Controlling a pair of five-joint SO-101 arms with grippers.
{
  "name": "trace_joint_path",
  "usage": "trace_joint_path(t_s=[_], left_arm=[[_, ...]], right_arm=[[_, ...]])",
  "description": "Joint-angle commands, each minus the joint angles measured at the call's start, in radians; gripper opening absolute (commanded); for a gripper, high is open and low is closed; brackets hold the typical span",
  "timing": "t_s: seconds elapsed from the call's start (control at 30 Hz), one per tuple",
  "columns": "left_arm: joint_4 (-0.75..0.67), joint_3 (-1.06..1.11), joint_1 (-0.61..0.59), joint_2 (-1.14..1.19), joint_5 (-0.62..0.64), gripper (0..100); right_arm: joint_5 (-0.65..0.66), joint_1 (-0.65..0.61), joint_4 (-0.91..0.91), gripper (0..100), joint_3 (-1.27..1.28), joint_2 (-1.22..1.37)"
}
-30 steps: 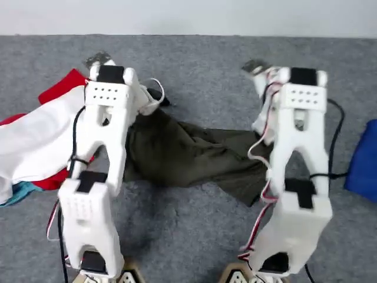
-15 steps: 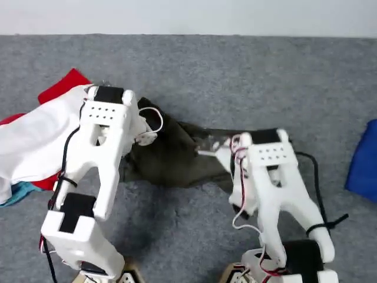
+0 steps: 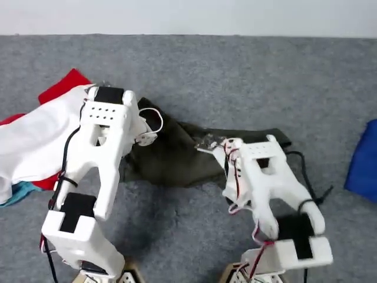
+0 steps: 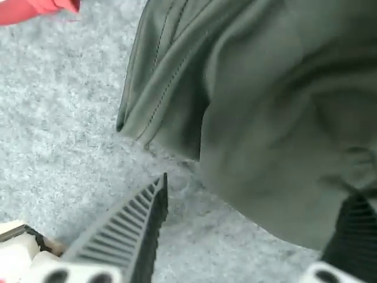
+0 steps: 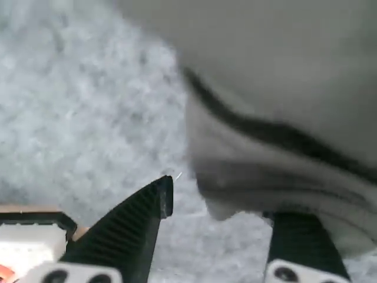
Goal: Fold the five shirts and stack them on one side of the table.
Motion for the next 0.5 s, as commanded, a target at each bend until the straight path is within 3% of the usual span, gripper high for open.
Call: trace_joint_path(t_s=[0.0, 0.13, 0.3, 0.47], left_arm=[[0.025, -0.004, 0.011, -0.058, -0.014, 41], [0.025, -0.004, 0.011, -0.058, -0.014, 41], [0.025, -0.004, 0.005, -0.058, -0.014, 41], [0.025, -0.004, 0.003, -0.060, -0.014, 41]], right_arm=[[-0.028, -0.005, -0.019, 20.3, -0.123, 0.036], [-0.055, -0.005, -0.021, 2.5, -0.218, 0.038], [-0.051, 0.018, -0.015, 1.4, -0.249, 0.038], [0.020, 0.133, 0.035, 1.4, -0.244, 0.047]])
